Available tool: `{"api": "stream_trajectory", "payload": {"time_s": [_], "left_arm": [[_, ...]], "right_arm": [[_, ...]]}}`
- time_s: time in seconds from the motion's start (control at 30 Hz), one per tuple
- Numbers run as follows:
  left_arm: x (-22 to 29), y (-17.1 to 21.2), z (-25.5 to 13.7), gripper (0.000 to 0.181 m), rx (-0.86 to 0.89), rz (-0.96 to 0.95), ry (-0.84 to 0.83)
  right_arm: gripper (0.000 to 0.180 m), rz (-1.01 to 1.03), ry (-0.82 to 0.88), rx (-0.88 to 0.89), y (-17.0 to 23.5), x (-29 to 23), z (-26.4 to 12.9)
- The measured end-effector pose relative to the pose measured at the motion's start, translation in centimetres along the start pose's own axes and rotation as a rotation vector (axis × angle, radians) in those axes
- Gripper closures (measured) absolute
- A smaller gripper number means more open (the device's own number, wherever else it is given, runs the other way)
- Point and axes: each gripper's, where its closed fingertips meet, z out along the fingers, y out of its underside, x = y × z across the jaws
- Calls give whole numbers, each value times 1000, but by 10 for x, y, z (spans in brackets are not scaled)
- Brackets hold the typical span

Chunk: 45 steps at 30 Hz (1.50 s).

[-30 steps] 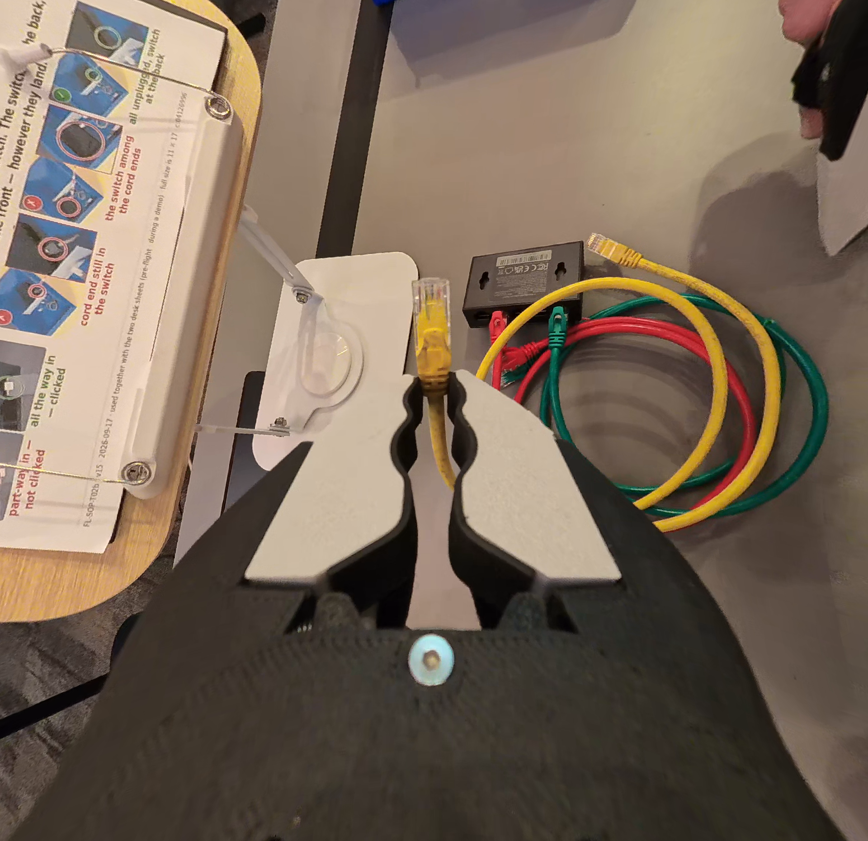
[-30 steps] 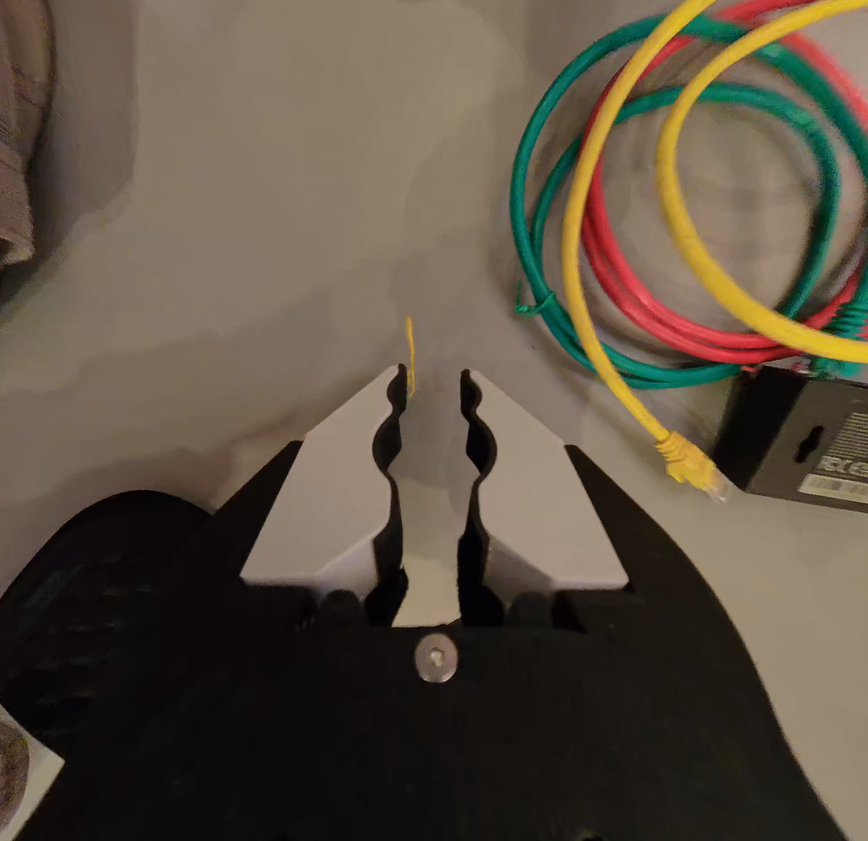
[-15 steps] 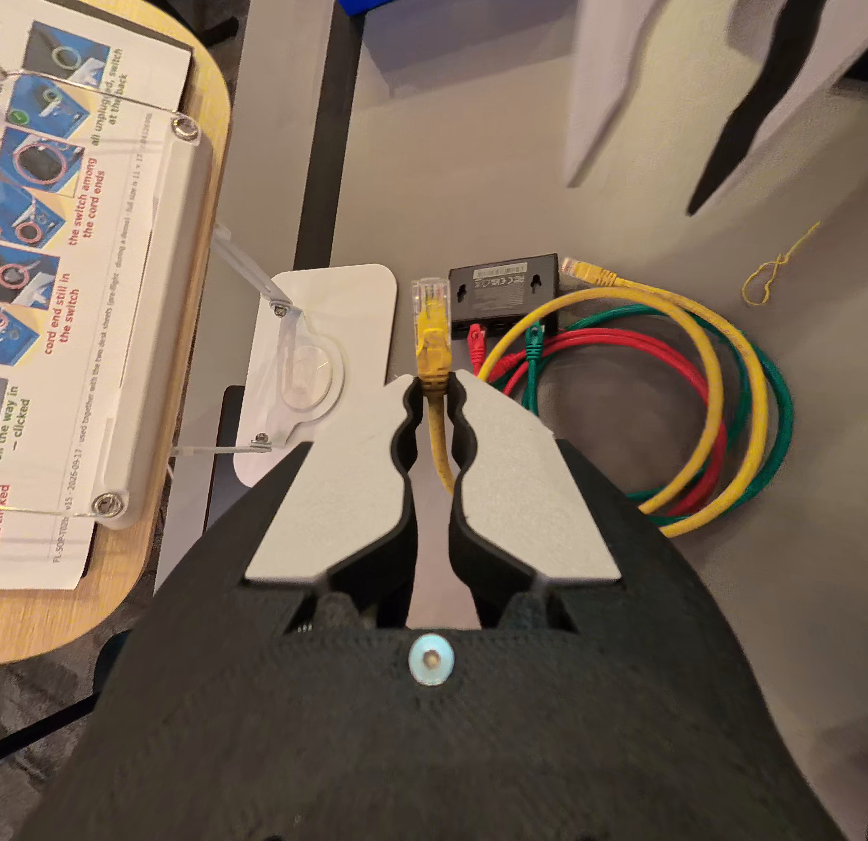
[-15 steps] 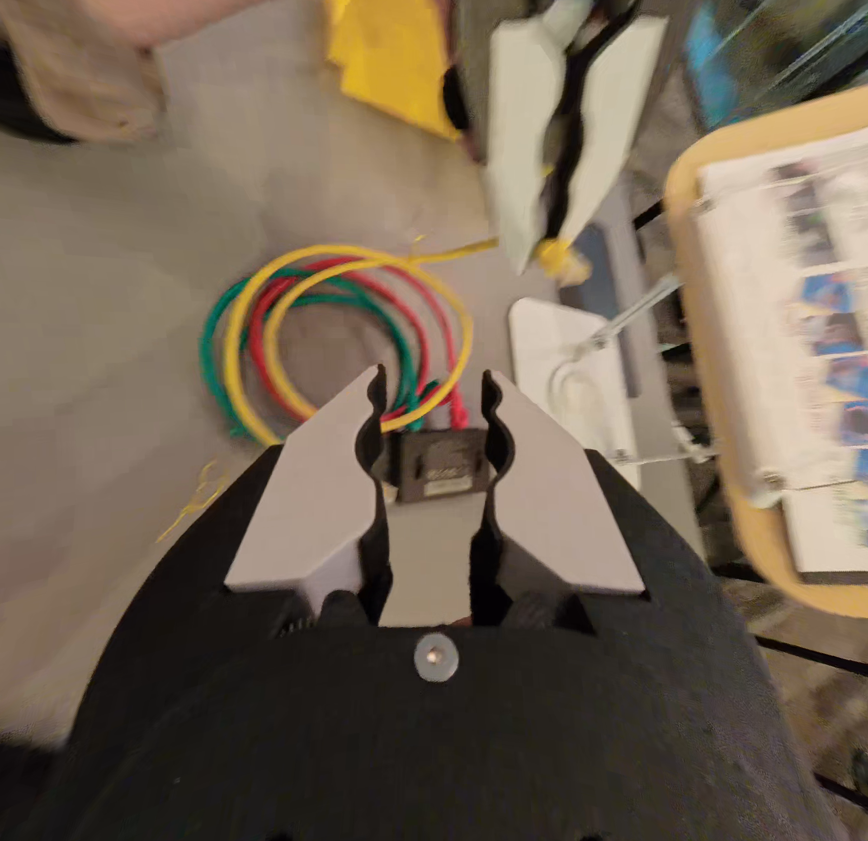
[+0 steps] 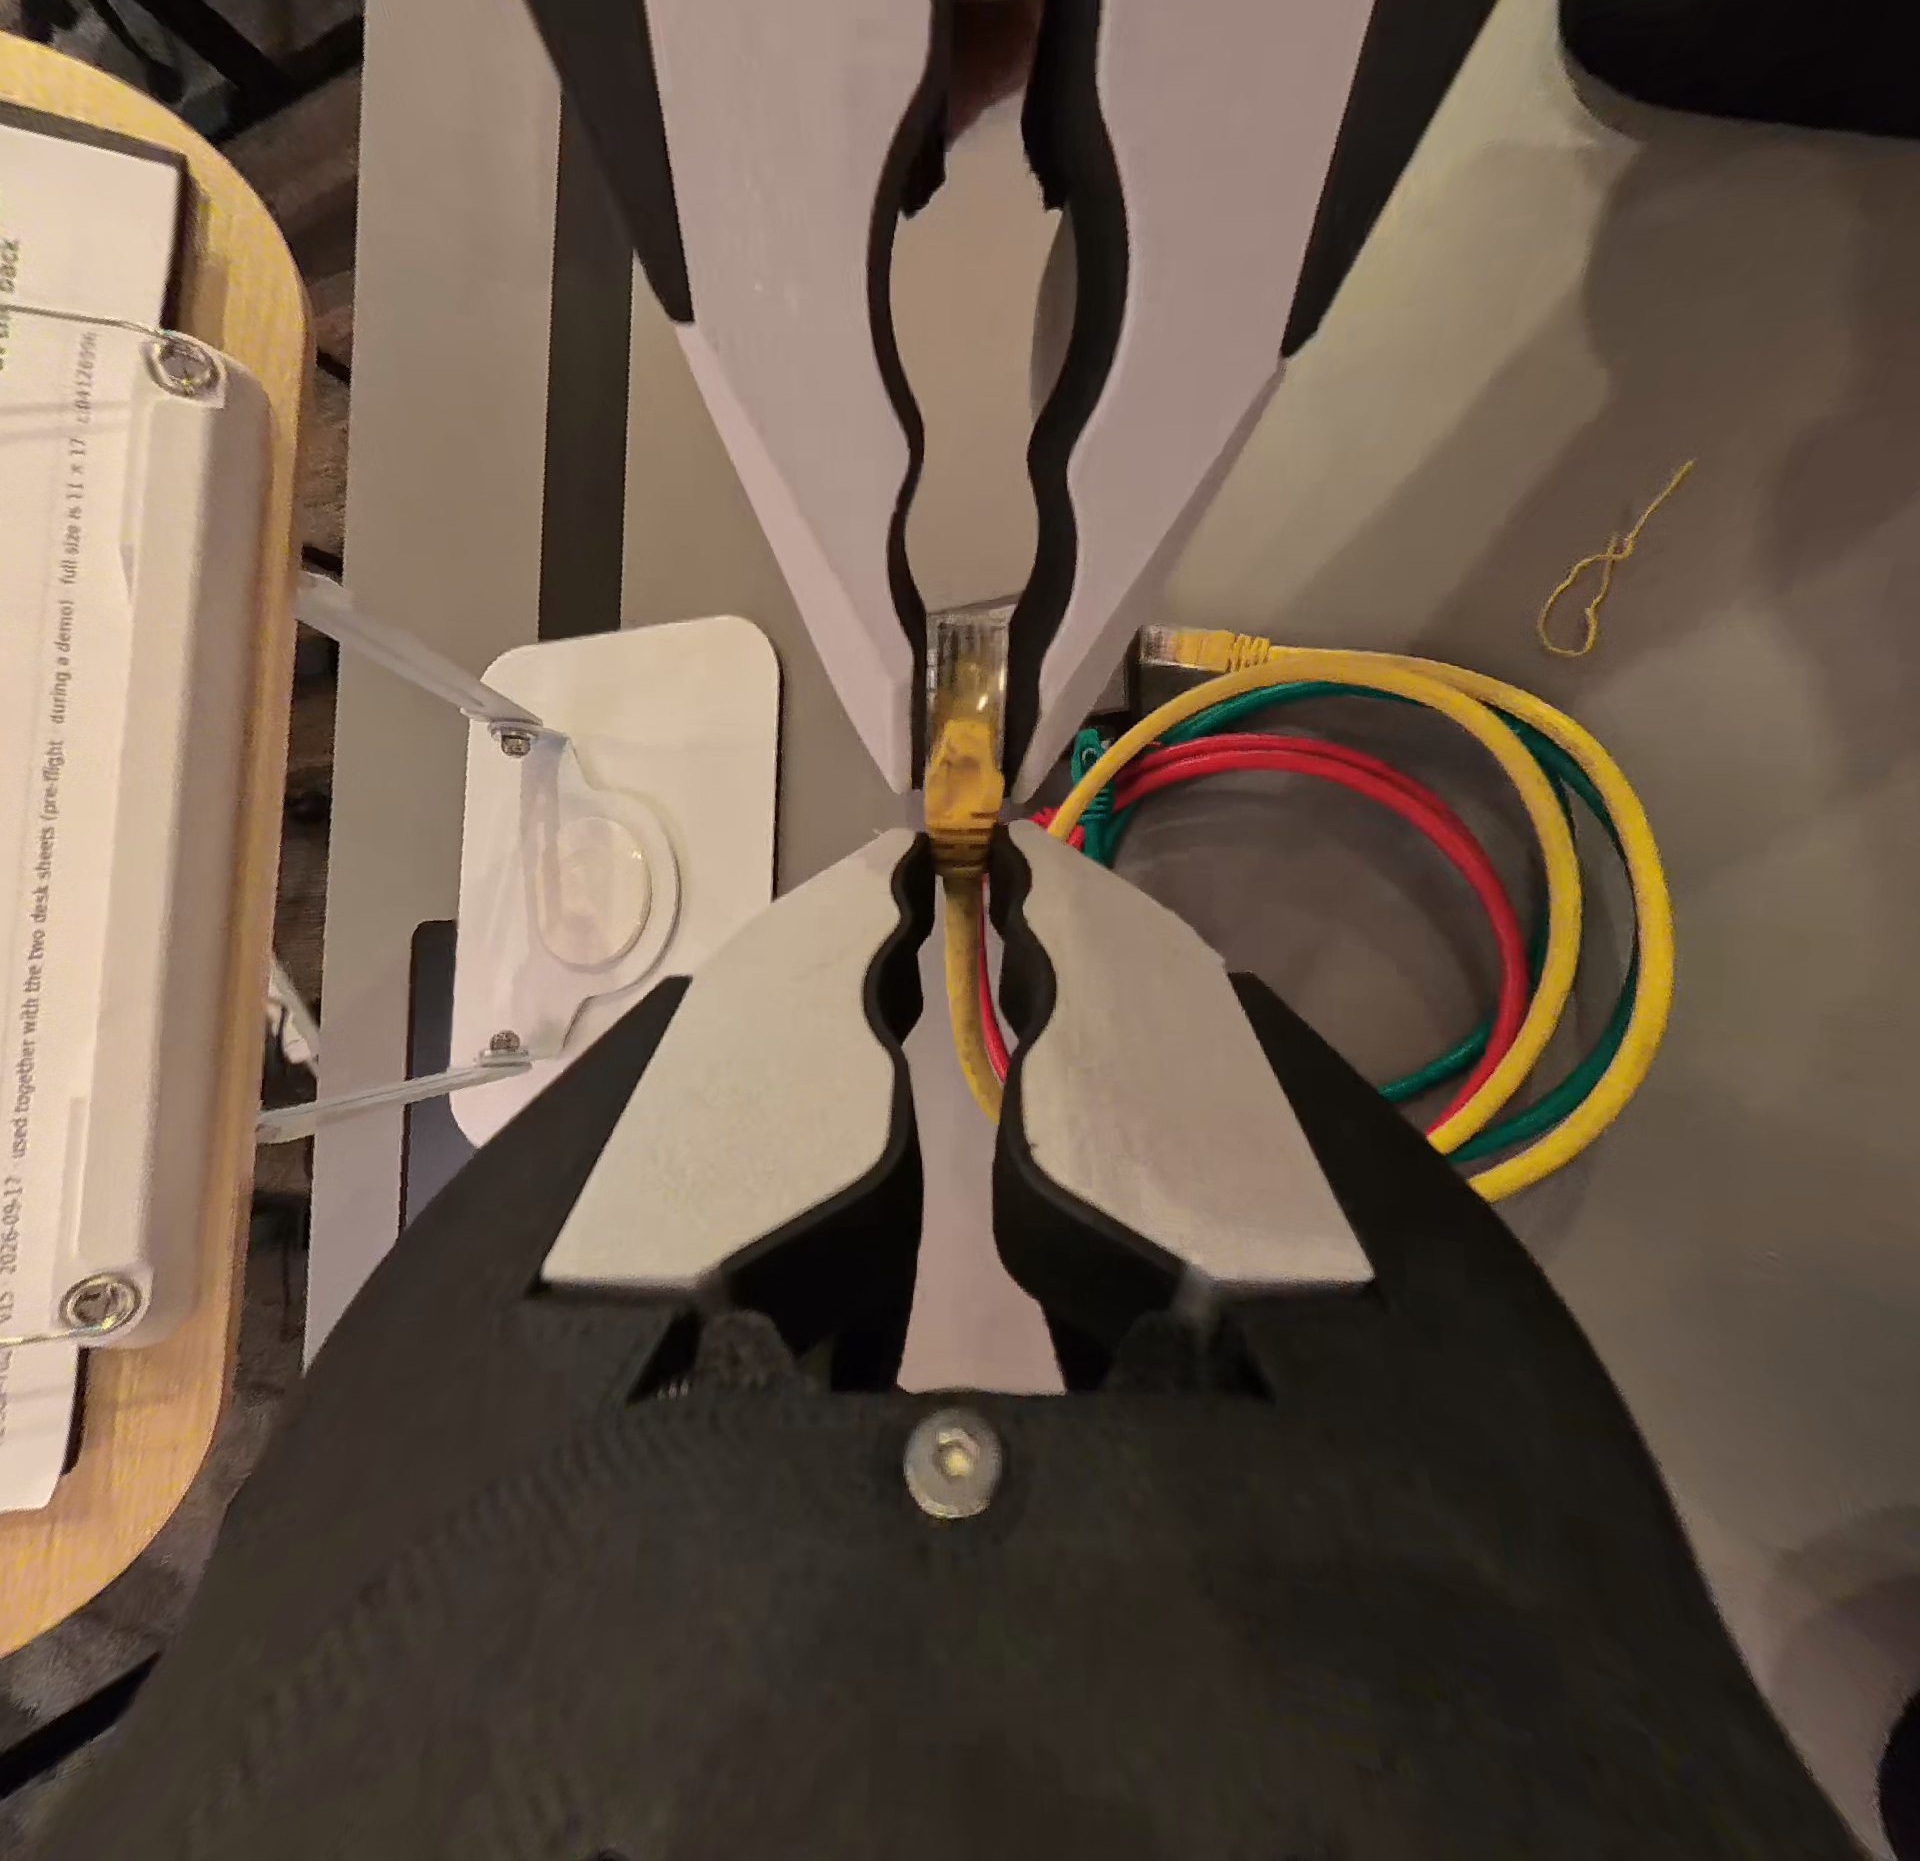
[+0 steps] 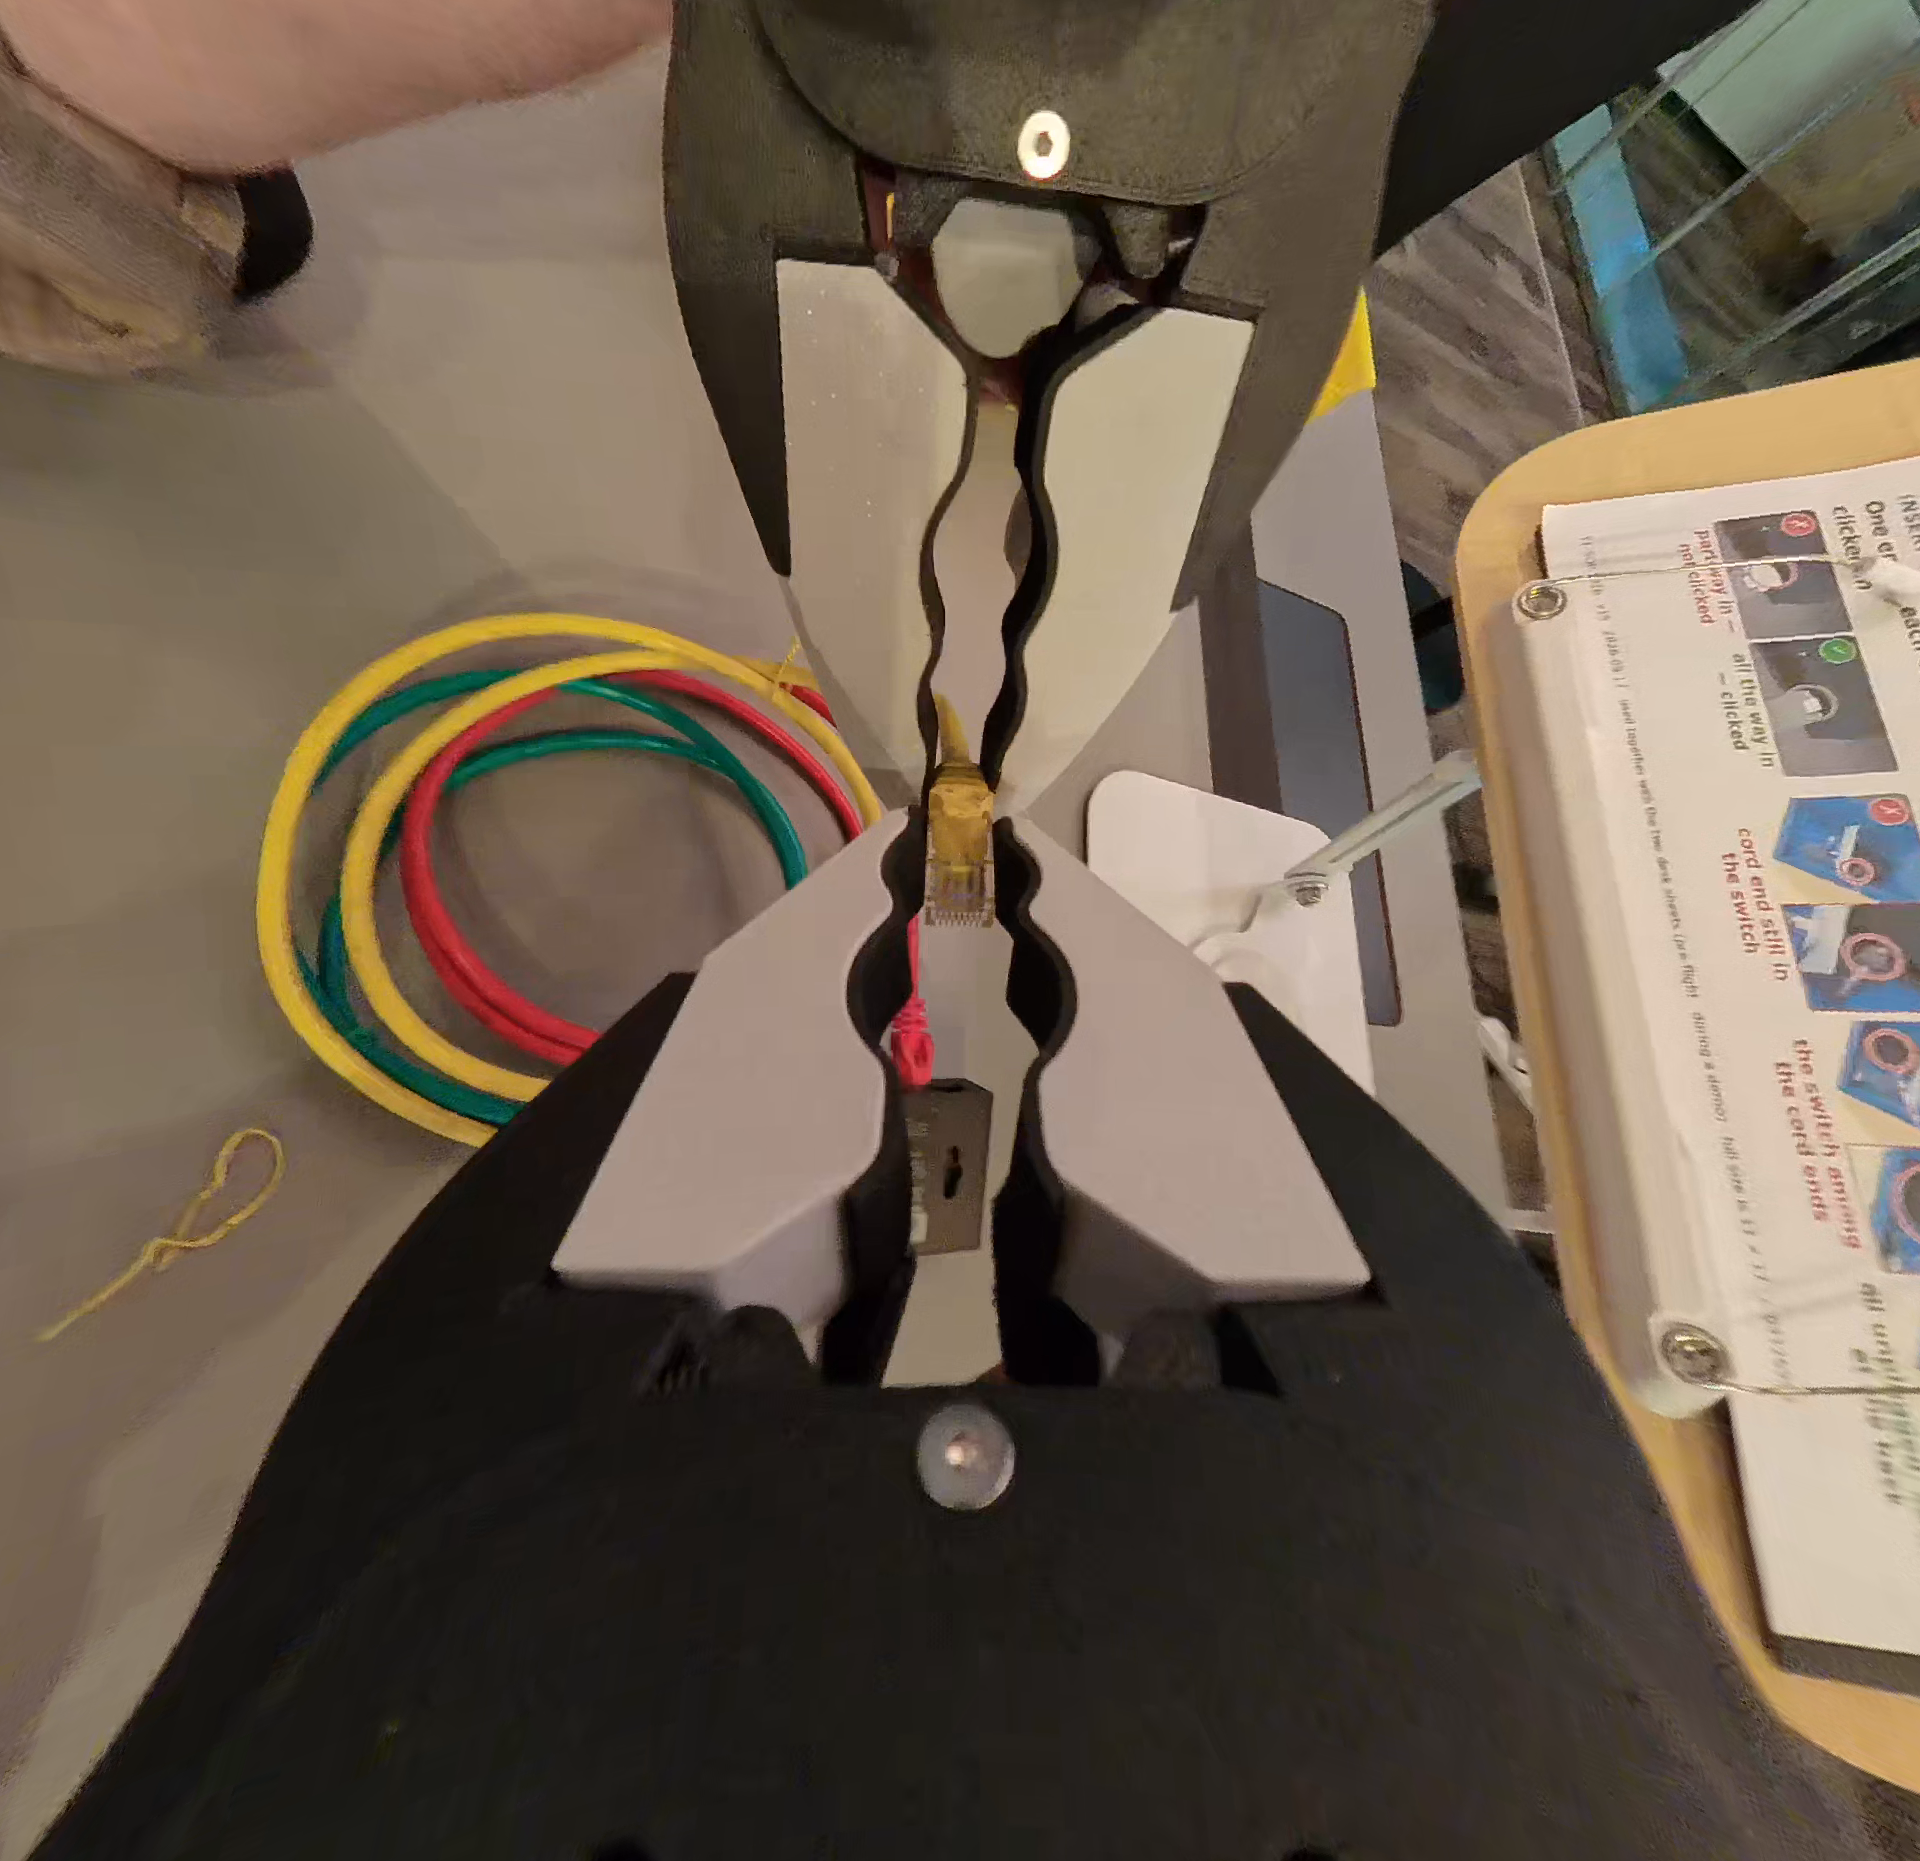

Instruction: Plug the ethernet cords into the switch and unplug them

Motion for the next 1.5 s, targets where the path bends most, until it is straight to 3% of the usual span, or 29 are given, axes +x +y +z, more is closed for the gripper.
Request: {"api": "stream_trajectory", "payload": {"time_s": [0.03,0.23,0.3,0.4,0.5,0.6,0.7,0.87,1.1,1.3,1.5], "left_arm": [[0,-3,-2,171,27,-6,4],[-13,-26,-41,135,340,-102,14],[-18,-35,-66,137,534,-151,63],[-44,-26,-107,156,808,-266,39],[-59,6,-86,152,694,-273,-63],[-43,-4,-55,140,633,-198,-4],[-19,-33,-40,132,663,-112,90],[1,-74,-57,133,854,-71,184],[-2,-106,-66,151,995,-120,163],[-10,-107,-48,168,911,-163,100],[-11,-108,-39,169,881,-204,105]], "right_arm": [[170,30,-10,29,-2,0,-2],[169,191,-51,268,-15,6,-25],[170,225,-87,361,-21,2,-33],[169,271,-143,492,-33,-3,-46],[170,308,-174,634,-51,-3,-62],[169,345,-182,727,-62,4,-70],[169,354,-149,722,-57,11,-69],[169,367,-135,696,-46,13,-72],[169,344,-106,569,-34,15,-79],[170,285,-66,405,-18,14,-77],[169,195,-18,288,-14,16,-81]]}}
